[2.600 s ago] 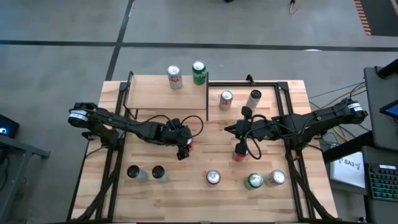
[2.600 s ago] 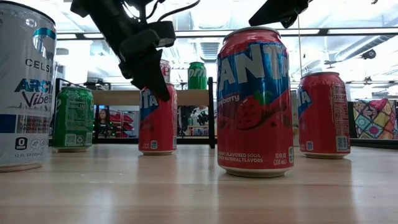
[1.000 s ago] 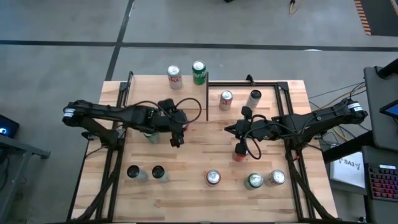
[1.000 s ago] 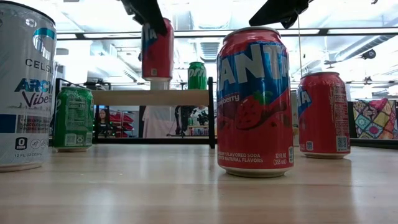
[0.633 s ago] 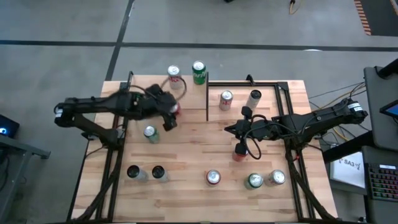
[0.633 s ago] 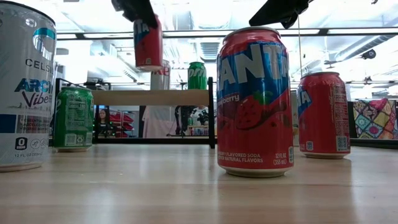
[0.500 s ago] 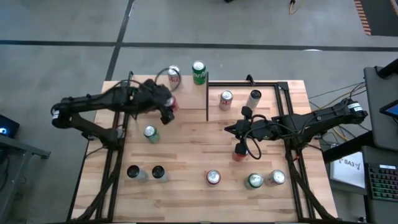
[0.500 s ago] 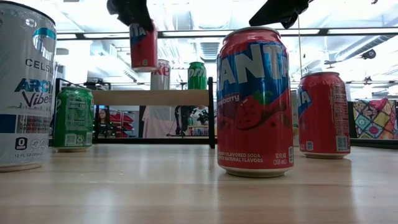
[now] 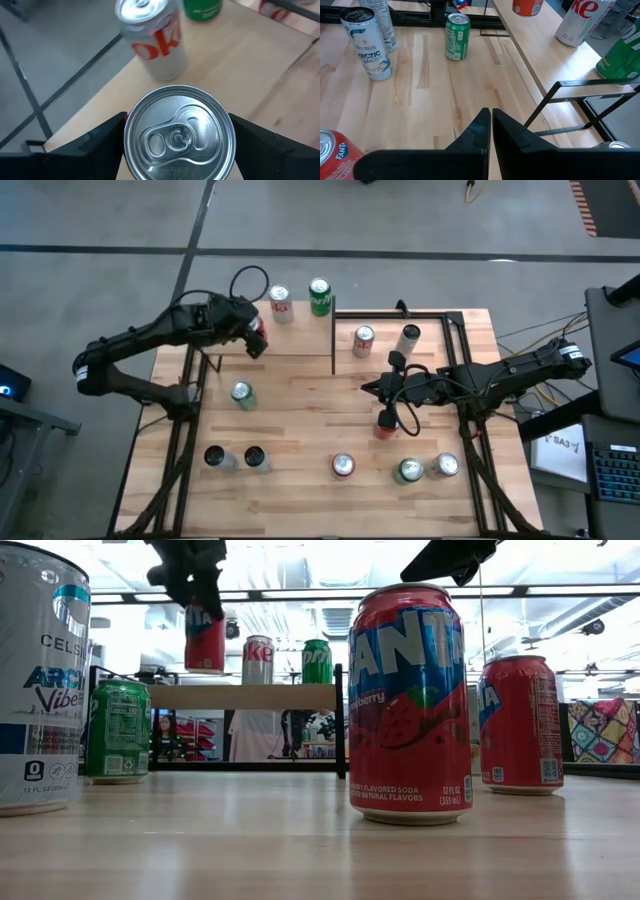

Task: Place canned beverage on shelf
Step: Put the top left red soda can on the shelf

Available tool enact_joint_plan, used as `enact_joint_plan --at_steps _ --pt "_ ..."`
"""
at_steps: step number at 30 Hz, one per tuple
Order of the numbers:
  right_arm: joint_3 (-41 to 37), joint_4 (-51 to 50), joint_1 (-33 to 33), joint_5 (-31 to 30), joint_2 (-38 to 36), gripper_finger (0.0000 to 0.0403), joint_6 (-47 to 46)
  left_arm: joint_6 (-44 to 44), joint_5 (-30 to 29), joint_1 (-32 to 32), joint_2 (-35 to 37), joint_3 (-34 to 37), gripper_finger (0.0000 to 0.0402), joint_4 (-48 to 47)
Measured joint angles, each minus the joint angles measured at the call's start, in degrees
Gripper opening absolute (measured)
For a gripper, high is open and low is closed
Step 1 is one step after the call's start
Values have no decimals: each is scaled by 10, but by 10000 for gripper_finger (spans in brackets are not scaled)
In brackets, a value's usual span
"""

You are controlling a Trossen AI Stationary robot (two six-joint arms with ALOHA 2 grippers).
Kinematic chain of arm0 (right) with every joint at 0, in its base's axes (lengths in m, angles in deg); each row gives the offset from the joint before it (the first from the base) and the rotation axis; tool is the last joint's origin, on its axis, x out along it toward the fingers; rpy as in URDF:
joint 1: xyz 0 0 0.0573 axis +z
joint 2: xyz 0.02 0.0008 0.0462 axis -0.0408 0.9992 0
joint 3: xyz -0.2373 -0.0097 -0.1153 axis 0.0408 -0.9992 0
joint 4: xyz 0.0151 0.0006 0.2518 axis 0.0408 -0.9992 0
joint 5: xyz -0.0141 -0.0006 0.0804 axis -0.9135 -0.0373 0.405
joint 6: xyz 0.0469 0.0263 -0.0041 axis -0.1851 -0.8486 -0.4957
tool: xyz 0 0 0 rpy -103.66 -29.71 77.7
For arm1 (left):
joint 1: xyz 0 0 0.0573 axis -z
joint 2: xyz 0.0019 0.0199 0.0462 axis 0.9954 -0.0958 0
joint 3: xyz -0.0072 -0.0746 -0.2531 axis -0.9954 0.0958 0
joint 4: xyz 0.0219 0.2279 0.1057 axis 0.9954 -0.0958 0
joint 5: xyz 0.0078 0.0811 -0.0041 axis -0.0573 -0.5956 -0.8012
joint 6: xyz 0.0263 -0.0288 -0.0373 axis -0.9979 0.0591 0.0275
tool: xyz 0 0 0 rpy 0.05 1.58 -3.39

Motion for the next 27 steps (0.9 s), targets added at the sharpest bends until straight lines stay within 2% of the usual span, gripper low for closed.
enact_joint_plan --at_steps 7,16,27 --pt "0 0 0 0 0 9 0 4 1 -42 13 20 288 0" --pt "0 0 0 0 0 9 0 24 71 -99 15 21 288 1" --pt "0 0 0 0 0 9 0 8 75 -116 14 21 288 11"
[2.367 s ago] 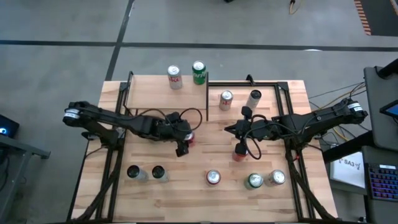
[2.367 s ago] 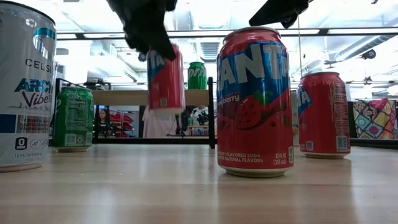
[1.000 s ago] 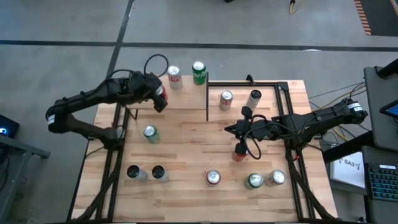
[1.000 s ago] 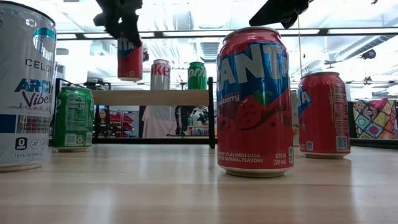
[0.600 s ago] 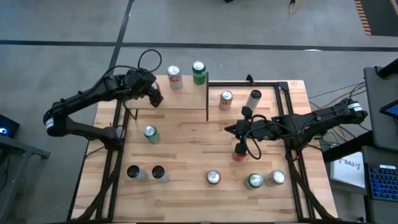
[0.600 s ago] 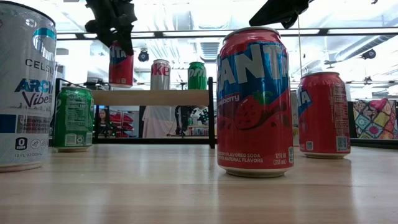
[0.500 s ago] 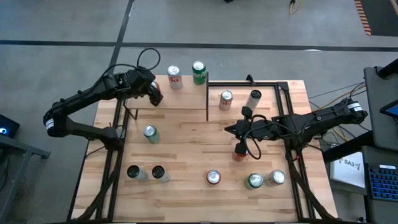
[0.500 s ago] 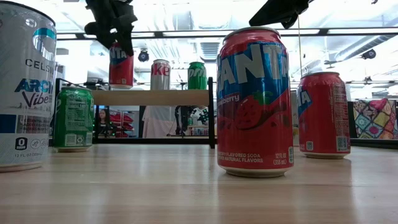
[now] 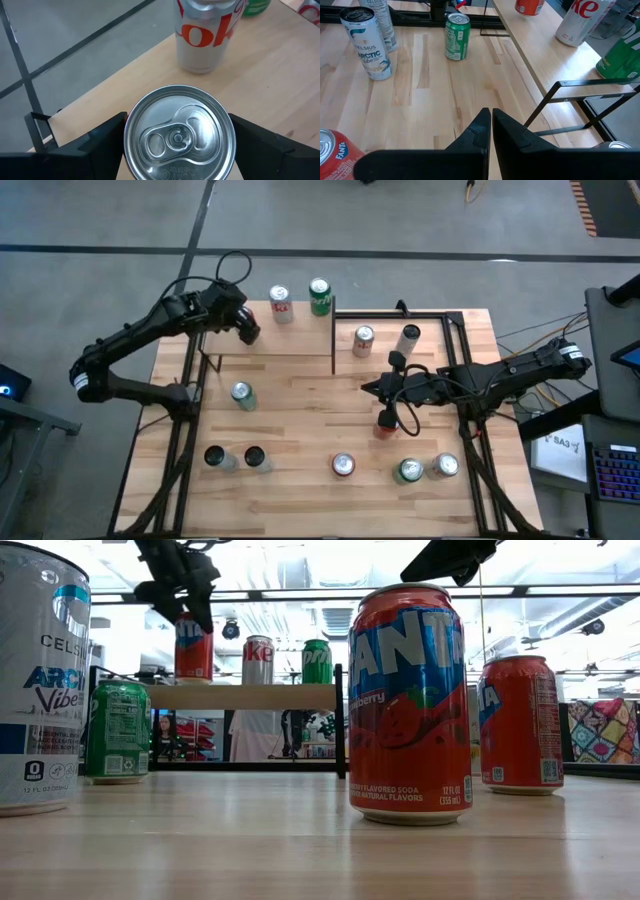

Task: Place canned beverage on shelf
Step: Put the top left red soda can on the shelf

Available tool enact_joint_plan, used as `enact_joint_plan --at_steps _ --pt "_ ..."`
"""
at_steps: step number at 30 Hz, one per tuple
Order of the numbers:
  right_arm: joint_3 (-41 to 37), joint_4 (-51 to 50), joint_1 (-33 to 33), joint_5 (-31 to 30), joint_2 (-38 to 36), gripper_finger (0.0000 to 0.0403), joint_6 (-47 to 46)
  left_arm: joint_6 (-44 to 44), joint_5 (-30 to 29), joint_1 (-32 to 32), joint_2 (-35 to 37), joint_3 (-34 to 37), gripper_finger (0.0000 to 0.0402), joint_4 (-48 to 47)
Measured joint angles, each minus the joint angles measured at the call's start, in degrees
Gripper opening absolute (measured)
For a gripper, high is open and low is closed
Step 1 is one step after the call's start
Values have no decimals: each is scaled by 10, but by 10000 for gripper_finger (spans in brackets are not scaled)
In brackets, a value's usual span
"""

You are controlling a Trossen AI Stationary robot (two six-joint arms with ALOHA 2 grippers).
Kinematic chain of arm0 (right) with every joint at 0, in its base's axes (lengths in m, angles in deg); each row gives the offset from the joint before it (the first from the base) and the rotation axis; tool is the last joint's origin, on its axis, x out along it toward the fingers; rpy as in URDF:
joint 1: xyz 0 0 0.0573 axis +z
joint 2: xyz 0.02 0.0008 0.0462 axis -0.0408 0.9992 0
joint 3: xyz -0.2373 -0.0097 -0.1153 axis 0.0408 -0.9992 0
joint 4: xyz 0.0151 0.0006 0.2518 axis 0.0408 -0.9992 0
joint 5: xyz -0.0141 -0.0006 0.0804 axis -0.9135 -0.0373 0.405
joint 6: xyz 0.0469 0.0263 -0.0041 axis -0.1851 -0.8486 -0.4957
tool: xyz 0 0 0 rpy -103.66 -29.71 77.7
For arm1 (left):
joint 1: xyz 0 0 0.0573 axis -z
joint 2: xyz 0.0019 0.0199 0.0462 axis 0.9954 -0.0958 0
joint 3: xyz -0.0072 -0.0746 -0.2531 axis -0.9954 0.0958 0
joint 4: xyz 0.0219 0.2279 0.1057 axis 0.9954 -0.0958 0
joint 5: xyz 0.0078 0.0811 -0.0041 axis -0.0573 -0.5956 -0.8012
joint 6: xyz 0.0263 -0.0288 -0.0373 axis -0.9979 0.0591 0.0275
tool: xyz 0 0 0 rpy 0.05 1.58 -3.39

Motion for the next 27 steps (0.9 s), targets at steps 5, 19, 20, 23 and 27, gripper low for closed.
enact_joint_plan --at_steps 5,19,20,23,27 --pt "0 0 0 0 0 9 0 -4 0 0 0 15 288 17" --pt "0 -1 0 0 0 9 0 -4 -3 -1 22 55 288 52" --pt "0 0 0 0 0 9 0 -4 -3 -1 23 56 288 53" --pt "0 -1 0 0 0 9 0 0 -21 -1 23 56 319 53" --pt "0 -1 0 0 0 9 0 2 -36 -1 21 56 353 57"
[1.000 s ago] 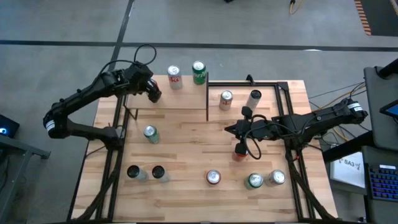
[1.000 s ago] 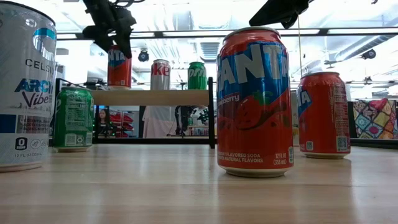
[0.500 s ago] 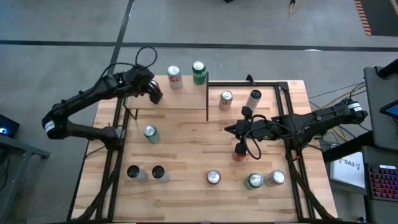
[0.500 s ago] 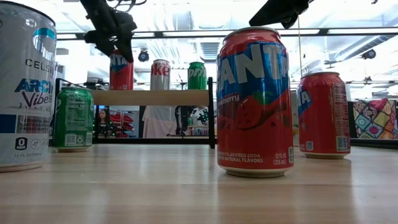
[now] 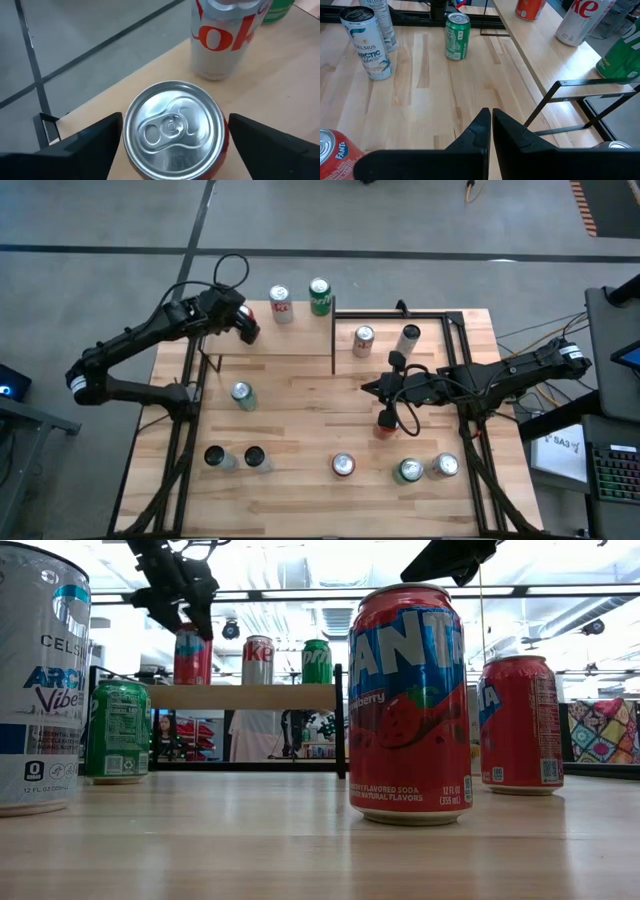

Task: Place canned beverage on shelf
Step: Put the top left red soda can on the shelf

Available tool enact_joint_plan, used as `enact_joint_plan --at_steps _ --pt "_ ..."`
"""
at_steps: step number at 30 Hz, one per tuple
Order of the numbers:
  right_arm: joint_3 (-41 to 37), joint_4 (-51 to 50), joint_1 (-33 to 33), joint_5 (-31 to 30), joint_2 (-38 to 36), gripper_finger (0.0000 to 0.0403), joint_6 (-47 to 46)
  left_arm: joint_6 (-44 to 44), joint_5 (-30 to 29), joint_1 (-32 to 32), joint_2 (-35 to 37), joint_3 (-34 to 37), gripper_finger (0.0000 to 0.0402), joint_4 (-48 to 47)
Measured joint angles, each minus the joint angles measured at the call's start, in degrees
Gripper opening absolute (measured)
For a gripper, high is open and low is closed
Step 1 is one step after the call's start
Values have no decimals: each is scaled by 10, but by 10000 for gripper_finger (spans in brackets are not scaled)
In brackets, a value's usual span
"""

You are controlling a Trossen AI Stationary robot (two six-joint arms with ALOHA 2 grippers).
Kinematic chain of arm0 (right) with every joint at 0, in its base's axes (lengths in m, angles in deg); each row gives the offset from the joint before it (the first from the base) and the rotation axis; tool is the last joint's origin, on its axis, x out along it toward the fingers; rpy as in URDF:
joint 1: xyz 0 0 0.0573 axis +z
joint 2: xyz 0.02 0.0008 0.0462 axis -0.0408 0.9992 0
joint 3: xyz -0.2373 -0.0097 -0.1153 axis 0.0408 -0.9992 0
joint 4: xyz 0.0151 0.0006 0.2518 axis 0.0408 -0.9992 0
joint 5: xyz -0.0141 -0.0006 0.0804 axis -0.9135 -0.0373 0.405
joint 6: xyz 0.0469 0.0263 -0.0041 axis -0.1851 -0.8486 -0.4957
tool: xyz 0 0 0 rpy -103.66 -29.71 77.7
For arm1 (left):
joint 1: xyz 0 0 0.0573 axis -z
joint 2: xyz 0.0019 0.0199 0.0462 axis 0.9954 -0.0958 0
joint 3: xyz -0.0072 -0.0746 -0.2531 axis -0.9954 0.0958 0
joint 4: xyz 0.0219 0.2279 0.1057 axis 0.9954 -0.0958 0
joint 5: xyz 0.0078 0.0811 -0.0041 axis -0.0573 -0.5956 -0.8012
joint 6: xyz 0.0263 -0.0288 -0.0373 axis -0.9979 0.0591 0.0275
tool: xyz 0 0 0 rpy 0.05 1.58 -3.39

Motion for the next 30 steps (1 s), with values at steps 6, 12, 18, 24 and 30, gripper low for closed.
enact_joint_plan --at_steps 6,12,18,24,30 --pt "0 0 0 0 0 9 0 -1 0 0 -1 0 348 3" --pt "0 0 0 0 0 9 0 -5 0 0 0 0 340 3" --pt "0 0 0 0 0 9 0 -6 1 0 4 0 340 2" --pt "0 0 0 0 0 9 0 -6 1 0 15 0 340 2" --pt "0 0 0 0 0 9 0 -6 1 0 35 0 341 0"
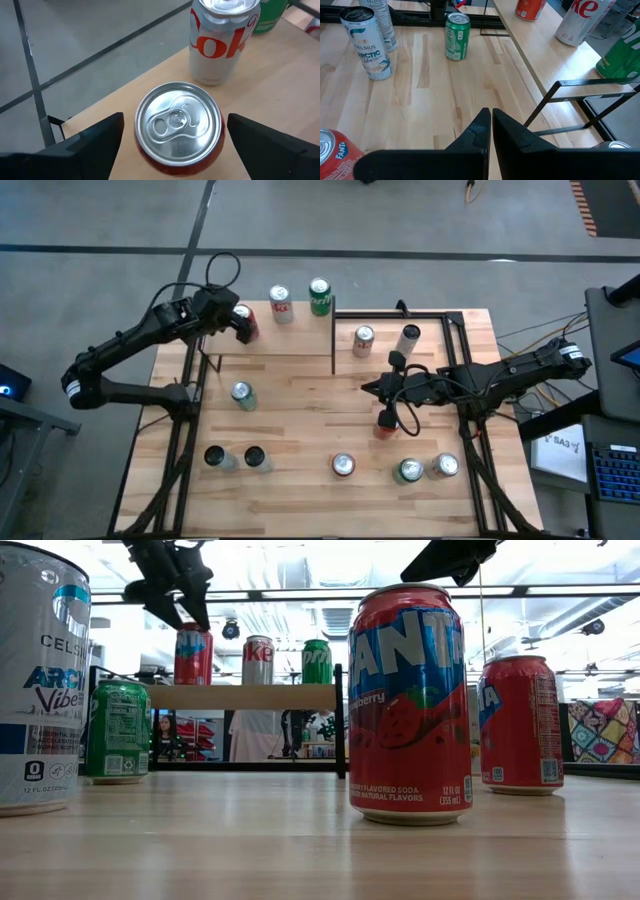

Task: Place canned beverage on shelf
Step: Put the top left red soda can on the shelf

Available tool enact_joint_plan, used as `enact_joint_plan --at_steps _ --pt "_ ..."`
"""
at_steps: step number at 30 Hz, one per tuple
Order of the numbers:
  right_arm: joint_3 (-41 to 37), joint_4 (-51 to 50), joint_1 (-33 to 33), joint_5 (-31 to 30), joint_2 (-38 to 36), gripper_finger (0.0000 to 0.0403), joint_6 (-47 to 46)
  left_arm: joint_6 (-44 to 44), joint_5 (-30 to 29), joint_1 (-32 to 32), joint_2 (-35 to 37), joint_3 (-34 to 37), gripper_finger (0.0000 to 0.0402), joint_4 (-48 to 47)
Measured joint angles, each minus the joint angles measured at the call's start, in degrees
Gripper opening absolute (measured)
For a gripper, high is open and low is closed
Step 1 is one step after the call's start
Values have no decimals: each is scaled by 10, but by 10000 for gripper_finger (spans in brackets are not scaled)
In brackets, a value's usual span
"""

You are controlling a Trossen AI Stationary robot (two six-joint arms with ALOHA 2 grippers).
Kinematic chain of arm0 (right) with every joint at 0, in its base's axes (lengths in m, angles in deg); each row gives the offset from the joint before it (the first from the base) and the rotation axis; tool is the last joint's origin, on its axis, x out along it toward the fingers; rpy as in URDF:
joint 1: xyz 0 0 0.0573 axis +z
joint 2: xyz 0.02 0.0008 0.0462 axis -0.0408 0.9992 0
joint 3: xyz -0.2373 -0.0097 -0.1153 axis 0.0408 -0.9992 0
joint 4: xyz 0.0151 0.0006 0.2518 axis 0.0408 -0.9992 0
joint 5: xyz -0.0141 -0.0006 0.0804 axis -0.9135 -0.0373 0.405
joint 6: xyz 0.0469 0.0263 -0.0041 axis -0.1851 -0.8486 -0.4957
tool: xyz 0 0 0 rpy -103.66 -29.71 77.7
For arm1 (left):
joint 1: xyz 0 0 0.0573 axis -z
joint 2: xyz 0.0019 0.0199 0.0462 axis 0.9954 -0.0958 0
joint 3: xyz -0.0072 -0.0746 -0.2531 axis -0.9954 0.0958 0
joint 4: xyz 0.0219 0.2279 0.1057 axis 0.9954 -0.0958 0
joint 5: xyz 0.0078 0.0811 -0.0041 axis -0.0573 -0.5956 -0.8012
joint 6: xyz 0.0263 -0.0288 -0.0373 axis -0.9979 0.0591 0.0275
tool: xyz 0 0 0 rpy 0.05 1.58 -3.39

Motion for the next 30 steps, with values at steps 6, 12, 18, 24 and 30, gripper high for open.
enact_joint_plan --at_steps 6,12,18,24,30 --pt "0 0 0 0 0 9 0 1 0 0 28 0 341 -1" --pt "0 0 0 0 0 9 0 21 1 1 62 0 341 -1" --pt "0 1 0 -1 0 9 0 30 7 37 92 0 309 -1" --pt "0 1 0 -2 0 9 0 48 7 111 92 0 205 0" --pt "0 5 0 -2 0 9 0 72 6 169 70 10 62 1"
